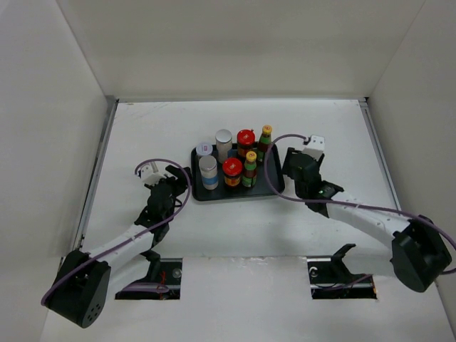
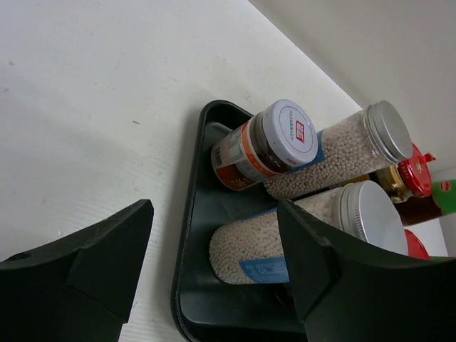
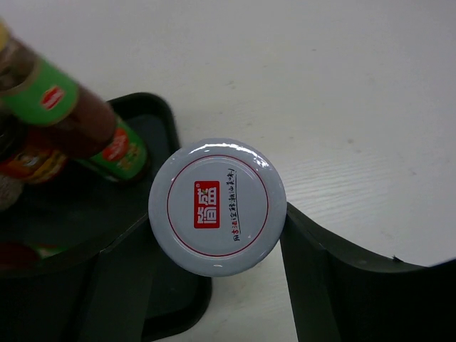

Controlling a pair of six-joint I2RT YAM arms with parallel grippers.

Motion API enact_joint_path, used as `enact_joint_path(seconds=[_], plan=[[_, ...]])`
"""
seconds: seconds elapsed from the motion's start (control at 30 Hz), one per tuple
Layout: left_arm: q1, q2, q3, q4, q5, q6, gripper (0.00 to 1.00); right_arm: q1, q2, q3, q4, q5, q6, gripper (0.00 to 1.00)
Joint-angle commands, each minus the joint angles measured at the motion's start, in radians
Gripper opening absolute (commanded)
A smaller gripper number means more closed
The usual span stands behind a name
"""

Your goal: Organize the condiment bottles

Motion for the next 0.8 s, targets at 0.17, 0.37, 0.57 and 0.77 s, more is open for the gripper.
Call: enact_joint_path(seconds=[0.17, 0.37, 0.57, 0.77], plan=[[0.002, -0.05, -0.007, 0.043, -0.004, 0.016, 0.74, 0.116, 0.174, 0.124, 0.239, -0.054, -0.007, 0.47], [0.005, -0.032, -0.004, 0.043, -0.001, 0.016, 0.82, 0.129, 0.27, 0.138, 0.296, -0.069, 0.0, 0.47], [0.006, -0.01, 0.006, 0.041, -0.007, 0.019, 1.0, 0.129, 0.306, 0.118, 0.309, -0.068, 0.015, 0.6], [0.025, -0.022, 0.01, 0.038, -0.04, 0.023, 1.0, 0.133, 0.265, 0.086, 0.306, -0.066, 0.055, 0.9]])
